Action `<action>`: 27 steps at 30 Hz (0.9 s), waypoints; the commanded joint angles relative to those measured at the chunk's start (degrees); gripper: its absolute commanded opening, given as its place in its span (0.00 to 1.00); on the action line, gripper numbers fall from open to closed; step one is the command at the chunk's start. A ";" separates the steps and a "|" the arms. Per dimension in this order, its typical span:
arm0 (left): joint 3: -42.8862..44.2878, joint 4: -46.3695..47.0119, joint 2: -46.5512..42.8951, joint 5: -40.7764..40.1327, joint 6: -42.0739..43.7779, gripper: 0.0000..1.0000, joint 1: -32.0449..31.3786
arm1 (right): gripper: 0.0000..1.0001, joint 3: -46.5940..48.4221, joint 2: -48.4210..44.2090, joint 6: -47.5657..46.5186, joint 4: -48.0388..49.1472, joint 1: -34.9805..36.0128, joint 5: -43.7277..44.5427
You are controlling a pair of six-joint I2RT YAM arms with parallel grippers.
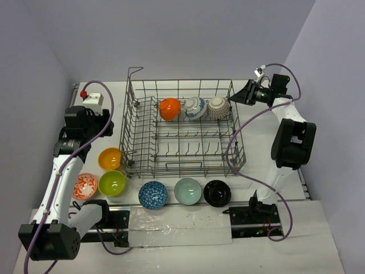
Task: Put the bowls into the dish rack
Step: Insert the bowl into the dish rack.
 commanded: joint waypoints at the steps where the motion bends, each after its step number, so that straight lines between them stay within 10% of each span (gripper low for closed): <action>1: 0.25 2.00 -1.66 0.60 -0.74 0.56 0.38 | 0.41 2.49 -3.60 -4.23 -3.93 -0.26 2.95; 11: 0.25 2.09 -3.51 -0.01 -0.74 0.57 2.05 | 0.83 4.95 -9.58 -9.77 -9.12 0.62 2.34; 20: -0.54 2.36 -5.88 0.52 -0.92 0.57 2.93 | 0.95 5.31 -15.28 -11.53 -11.50 2.73 -1.10; 27: -0.80 2.36 -7.38 0.69 -1.27 0.58 3.46 | 1.00 -4.36 -29.35 -13.87 -6.10 6.49 16.90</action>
